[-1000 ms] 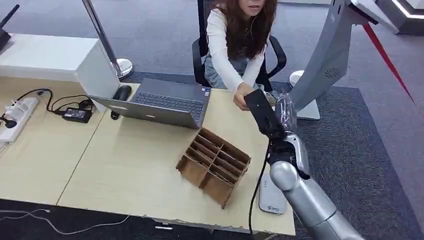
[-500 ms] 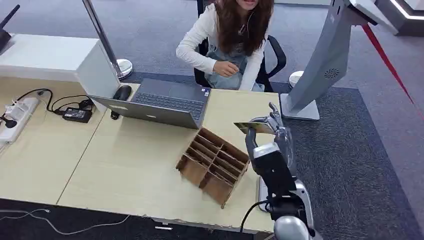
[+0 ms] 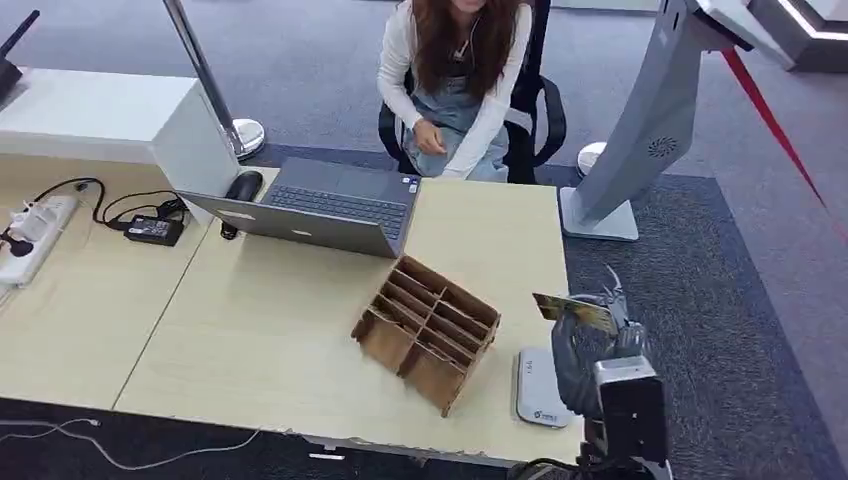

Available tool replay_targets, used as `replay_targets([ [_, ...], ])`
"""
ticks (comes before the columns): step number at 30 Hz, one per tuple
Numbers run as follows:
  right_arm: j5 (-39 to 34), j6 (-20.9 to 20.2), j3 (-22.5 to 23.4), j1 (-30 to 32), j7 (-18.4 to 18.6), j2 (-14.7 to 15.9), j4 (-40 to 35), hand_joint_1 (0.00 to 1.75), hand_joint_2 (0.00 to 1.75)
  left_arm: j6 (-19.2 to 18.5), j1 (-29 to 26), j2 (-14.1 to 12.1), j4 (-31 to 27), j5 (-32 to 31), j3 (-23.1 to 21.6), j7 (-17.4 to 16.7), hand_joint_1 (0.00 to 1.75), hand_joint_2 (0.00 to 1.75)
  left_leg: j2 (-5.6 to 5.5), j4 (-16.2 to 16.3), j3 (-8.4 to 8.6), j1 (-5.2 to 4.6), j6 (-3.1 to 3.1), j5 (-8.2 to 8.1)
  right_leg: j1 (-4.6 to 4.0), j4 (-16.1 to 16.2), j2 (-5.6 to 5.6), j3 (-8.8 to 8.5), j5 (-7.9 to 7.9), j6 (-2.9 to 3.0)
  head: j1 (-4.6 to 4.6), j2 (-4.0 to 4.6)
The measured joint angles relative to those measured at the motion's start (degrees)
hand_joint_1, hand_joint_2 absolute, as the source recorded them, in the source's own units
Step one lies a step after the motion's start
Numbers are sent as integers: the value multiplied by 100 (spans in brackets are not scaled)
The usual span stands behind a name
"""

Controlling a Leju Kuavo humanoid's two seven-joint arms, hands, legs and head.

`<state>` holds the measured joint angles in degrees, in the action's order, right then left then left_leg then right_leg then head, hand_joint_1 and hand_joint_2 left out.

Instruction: Pass the card to the sensor for recognition and then transmit it.

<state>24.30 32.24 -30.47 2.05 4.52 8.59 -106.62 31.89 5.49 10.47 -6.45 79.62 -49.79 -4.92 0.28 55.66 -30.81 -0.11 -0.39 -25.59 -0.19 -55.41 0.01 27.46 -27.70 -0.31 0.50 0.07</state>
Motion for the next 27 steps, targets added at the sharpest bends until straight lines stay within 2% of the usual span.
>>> replay_targets([
  [3, 18, 149, 101, 74, -24, 44, 112, 175, 175, 0, 28, 0, 0, -96, -120, -85, 0, 0, 2, 0, -1, 0, 0, 0, 0, 0, 0, 0, 0, 0, 0, 0],
  [8, 822, 677, 286, 128, 249, 83, 568, 175, 175, 81, 127, 18, 0, -511, -526, -306, 0, 0, 1, -1, -1, -1, 0, 0, 0, 0, 2, -1, 0, 0, -2, 0],
  [12, 993, 721, 385, 130, 359, 83, 875, 175, 175, 112, 169, 33, 0, -570, -767, -345, 0, 0, 2, 0, -1, -1, 0, 0, 0, 0, 2, -1, 0, 0, -2, 0],
  [15, 1527, 728, 490, 141, 606, 76, 1113, 175, 175, 177, 193, 33, 0, -623, -909, -437, 0, 0, 1, -1, -1, -2, 0, 0, 0, 0, 2, 0, 0, 0, -2, 0],
  [19, 2036, 728, 704, 146, 759, 37, 1552, 175, 175, 256, 214, 37, 0, -605, -1053, -503, 0, 0, 1, -1, -1, -2, -1, -1, 1, 0, 2, -1, 0, 0, -2, 0],
  [22, 2496, 728, 841, 145, 993, 7, 2043, 175, 175, 363, 206, 37, 2, -407, -1075, -509, 0, 0, 2, 0, -1, -1, -2, -2, 0, 0, 3, 0, 0, 0, 0, 0],
  [27, 2610, 730, 1045, 171, 951, -96, 2816, 175, 175, 525, 174, 24, 2, 18, -1071, -391, 0, 0, 1, -1, -2, 0, -3, -2, 0, 0, 2, 0, -1, 0, -2, 0],
])
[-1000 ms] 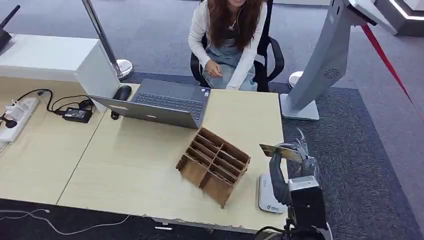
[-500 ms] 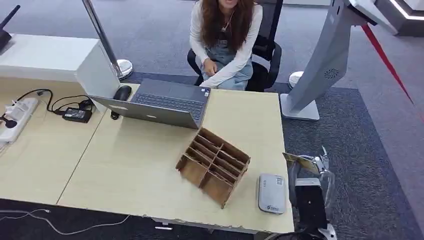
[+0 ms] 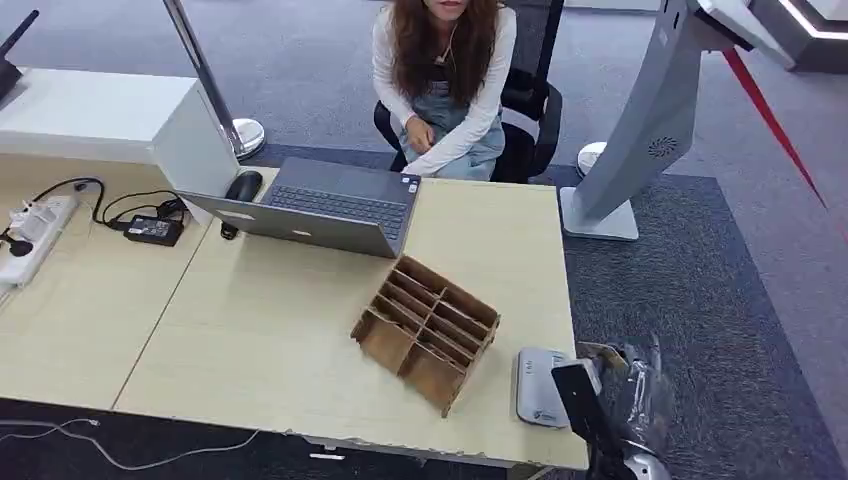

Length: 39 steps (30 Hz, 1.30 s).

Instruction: Pass the card to the sensor for recognition and then transmit it.

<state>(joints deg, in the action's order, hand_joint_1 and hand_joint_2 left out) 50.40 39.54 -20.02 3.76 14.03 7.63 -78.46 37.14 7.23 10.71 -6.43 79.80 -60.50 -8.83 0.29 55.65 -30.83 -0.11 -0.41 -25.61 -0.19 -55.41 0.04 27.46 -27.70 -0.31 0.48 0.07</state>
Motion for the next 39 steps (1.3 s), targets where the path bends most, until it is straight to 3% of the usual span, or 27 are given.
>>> replay_targets([
  [8, 4, 0, 44, 33, -28, -168, 699, 175, 175, 125, -8, -9, 0, 46, 28, 173, 0, 0, 0, 0, 0, 0, 0, 0, -1, 0, 0, 0, 0, 0, 0, 0],
  [25, 127, 0, 11, -53, 92, -435, 1300, 175, 175, 194, -44, -7, 0, 25, 269, 492, 0, 0, 1, -1, 2, 0, -1, 1, -1, 0, 2, -3, 0, 0, 0, 0],
  [26, 74, 2, 7, -51, 107, -439, 1306, 175, 175, 199, -20, 13, -2, -639, 336, 474, 0, 0, -1, -1, -7, 0, -1, 5, -1, 0, -2, 2, 2, -2, 4, 0],
  [28, 46, 2, -9, -57, 151, -437, 1317, 175, 175, 203, 33, 108, -15, -2635, 404, 490, 0, 0, -22, -2, -13, -4, -5, 8, 1, 0, -20, 0, 3, -6, 7, 0],
  [31, -72, 4, -26, -59, 136, -435, 1298, 175, 175, 212, 20, 243, -43, -7485, 602, 520, 0, 0, -35, -3, -30, -10, -10, 13, 1, -1, -22, 8, 6, -10, 2, 0],
  [32, -26, 7, -26, -55, 131, -433, 1252, 175, 175, 216, 81, 232, -52, -8394, 667, 549, 0, 0, -41, -2, -39, -7, -8, 16, -1, -2, -26, 14, 9, -12, 4, 0],
  [33, 18, 9, -26, -59, 133, -420, 1203, 175, 175, 223, 106, 232, -55, -8836, 746, 546, 0, 0, -39, -2, -38, -8, -7, 16, 0, -2, -25, 12, 9, -12, -4, 0],
  [34, 70, 9, -26, -58, 146, -402, 1140, 175, 175, 234, 101, 232, -57, -8878, 800, 546, 0, 0, -37, -3, -35, -11, -7, 15, 2, -2, -24, 11, 8, -12, 2, 0],
  [37, 545, 15, -13, -51, 170, -343, 612, 173, 175, 243, 42, 234, -57, -8106, 883, 483, 0, 0, -39, 0, -47, -12, -8, 16, 5, -3, -25, 25, 9, -12, 2, 0],
  [39, 943, -19, -15, -130, 424, -251, 92, 173, 175, 243, 41, 245, -57, -7454, 887, 433, 0, 0, -41, 0, -49, -12, -8, 16, 5, -3, -26, 27, 9, -12, 0, 0],
])
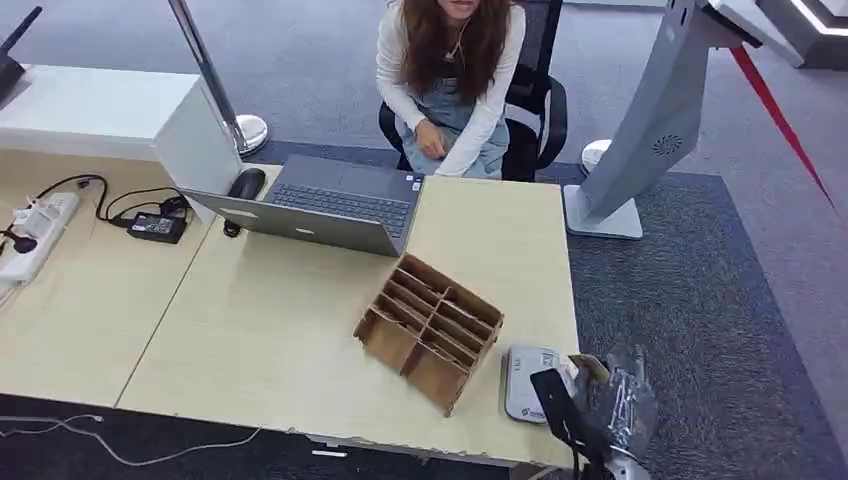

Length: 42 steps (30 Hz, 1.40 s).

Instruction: Pass the card to the sensor for recognition and then transmit it.

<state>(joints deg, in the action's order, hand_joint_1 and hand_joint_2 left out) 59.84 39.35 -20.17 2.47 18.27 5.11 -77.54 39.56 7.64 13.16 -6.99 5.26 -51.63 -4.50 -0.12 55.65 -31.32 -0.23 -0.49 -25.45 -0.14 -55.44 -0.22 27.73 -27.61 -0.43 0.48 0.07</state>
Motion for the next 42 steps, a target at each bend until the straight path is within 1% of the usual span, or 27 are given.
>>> replay_targets([
  [1, 216, -126, 0, -88, 156, 29, -295, 159, 175, 0, -1, 0, 2, 300, 0, -24, 0, 0, 2, 0, 1, 0, 0, 0, -1, 0, 1, 2, 0, 0, 0, 0],
  [3, 540, -398, 0, -253, 424, 114, -850, 159, 175, 0, 4, 2, 15, 727, 0, -57, 0, 0, 4, 0, 5, 5, 1, 1, -3, 0, 0, 1, 0, 0, 0, 0],
  [6, 1156, -622, -59, -413, 540, 221, -1543, 157, 175, 0, 5, 7, 20, 711, -2, -83, 0, 0, -3, -1, -4, 4, 0, 5, -3, -1, -12, 1, 1, 1, 0, 0],
  [7, 1523, -812, -118, -571, 575, 249, -1818, 157, 175, 0, 5, 7, 24, 711, -2, -101, 0, 0, 3, -1, -1, 3, 1, 6, -4, -3, -4, 3, 3, 3, 0, 0],
  [8, 1737, -961, -155, -691, 597, 263, -2019, 157, 175, 0, 6, 7, 26, 709, -2, -105, 0, 0, 6, 0, 3, 4, 1, 6, -4, -3, 0, 3, 3, 3, 0, 0],
  [11, 1911, -1093, -262, -896, 643, 321, -2508, 157, 175, 0, 7, 7, 26, 701, -2, -116, 0, 0, -7, 0, 3, 6, 0, 8, -3, -2, -19, 1, 1, 1, 0, 0],
  [13, 1997, -1190, -324, -985, 645, 341, -2777, 154, 175, 0, 6, 7, 28, 701, -2, -118, 0, 0, -7, -1, -1, 4, 0, 8, -3, -3, -19, -4, 1, 1, 0, 0],
  [15, 2269, -1564, -472, -1228, 726, 359, -3008, 154, 175, 0, 6, 7, 33, 701, -2, -116, 0, 0, 3, -2, -3, 2, 0, 8, -3, -6, -7, 1, 3, 2, 0, 0],
  [17, 2478, -2067, -682, -1618, 816, 352, -3179, 154, 175, 0, 6, 7, 33, 701, 0, -116, 0, 0, 3, -1, -1, 1, 1, 10, -3, -6, -3, 2, 7, -3, 0, 0],
  [19, 2534, -2563, -926, -2052, 946, 311, -3273, 154, 175, 0, 6, 7, 31, 701, 0, -151, 0, 0, 2, -1, -2, 3, 0, 14, -3, -6, -8, 2, 7, -3, 0, 0],
  [21, 2379, -2913, -1162, -2522, 1102, 252, -3275, 155, 175, 0, 6, 4, 20, 701, 0, -236, 0, 0, 1, -1, -2, 3, 0, 18, -3, -7, -11, 2, 8, -3, 0, 0],
  [23, 2196, -3143, -1313, -2879, 1224, 212, -3247, 155, 175, -13, 6, 2, 17, 698, 0, -330, 0, 0, 0, -2, -3, 4, 0, 19, -3, -8, -12, 1, 8, -3, 0, 0],
  [26, 1771, -3417, -1493, -3402, 1402, 153, -3037, 154, 175, -99, 6, -2, 13, 696, 0, -492, 0, 0, 0, -2, -4, 4, 0, 19, -4, -9, -12, 0, 8, -4, 0, 0],
  [28, 1476, -3491, -1548, -3649, 1511, 120, -2836, 154, 175, -177, 7, -9, 11, 696, -2, -577, 0, 0, -4, -2, -6, 3, 0, 20, -3, -9, -16, 1, 8, -4, 0, 0],
  [30, 1295, -3513, -1580, -3888, 1574, 83, -2569, 155, 175, -232, 7, -15, 11, 696, -4, -623, 0, 0, -4, -1, -7, 3, 0, 20, -3, -9, -17, 1, 8, -4, 0, 0],
  [35, 843, -3509, -1659, -4157, 1744, 0, -2045, 154, 175, -373, 13, -20, 7, 696, -26, -678, 0, 0, -5, -1, -9, 2, 0, 19, -3, -9, -17, 3, 8, -4, 2, 0],
  [38, 484, -3397, -1685, -4275, 1815, -70, -1558, 150, 175, -487, 14, -24, 4, 694, -30, -674, 0, 0, -8, -1, -11, 3, -1, 20, -3, -9, -20, 3, 8, -4, 2, 0],
  [42, 324, -3211, -1757, -4295, 1793, -192, -881, 150, 175, -544, 14, -31, 4, 696, -28, -599, 0, 0, -9, -1, -11, 4, 0, 20, -4, -9, -21, 4, 8, -4, 2, 0],
])
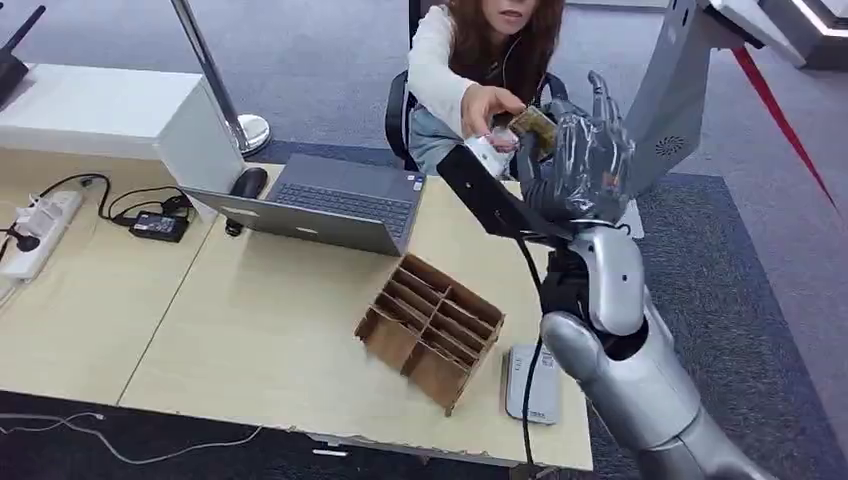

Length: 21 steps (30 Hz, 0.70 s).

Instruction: Pass the card to the sensor for recognition and then transmit it.

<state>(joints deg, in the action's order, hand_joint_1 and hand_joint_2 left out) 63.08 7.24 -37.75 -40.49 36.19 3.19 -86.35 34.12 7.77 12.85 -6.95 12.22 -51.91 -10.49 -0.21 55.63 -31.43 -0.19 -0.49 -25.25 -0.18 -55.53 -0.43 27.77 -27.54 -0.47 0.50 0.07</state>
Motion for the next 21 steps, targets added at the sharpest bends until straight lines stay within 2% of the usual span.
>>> replay_targets([
  [13, -269, 151, -168, 77, 44, -142, 1042, 155, 175, -22, -1, -2, 0, 0, 0, 53, 0, 0, 0, 1, -9, 0, 0, 0, 0, 0, 0, 11, 0, 0, 0, 0],
  [15, -422, 273, -168, 101, 101, -138, 1145, 148, 175, -30, -1, -2, 0, 0, 0, 37, 0, 0, 0, 1, -10, 0, 0, 0, 1, 0, 0, 12, 0, 0, 0, 0],
  [16, -488, 323, -162, 111, 103, -135, 1189, 126, 175, -35, -1, -2, 0, 0, 0, 33, 0, 0, 0, 2, -11, -1, 0, 0, 1, 0, 0, 13, 0, 0, 0, 0],
  [17, -538, 361, -155, 118, 105, -133, 1228, 9, 175, -35, -1, -4, 0, 0, 0, 28, 0, 0, 1, 2, -12, -1, -1, 0, 1, 0, 0, 14, 0, 0, 0, 0],
  [18, -579, 382, -153, 120, 105, -131, 1254, 0, 175, -35, -1, -4, 0, 0, 0, 24, 0, 0, 1, 2, -13, -1, -1, -1, 2, 0, 0, 16, 0, 0, 0, 0],
  [21, -772, 542, -149, 121, 61, -131, 1322, 0, 175, -35, -1, -4, 0, 0, 0, 39, 0, 0, 2, 3, -12, -1, -2, -2, 2, 0, 0, 17, -1, 0, 0, 0],
])
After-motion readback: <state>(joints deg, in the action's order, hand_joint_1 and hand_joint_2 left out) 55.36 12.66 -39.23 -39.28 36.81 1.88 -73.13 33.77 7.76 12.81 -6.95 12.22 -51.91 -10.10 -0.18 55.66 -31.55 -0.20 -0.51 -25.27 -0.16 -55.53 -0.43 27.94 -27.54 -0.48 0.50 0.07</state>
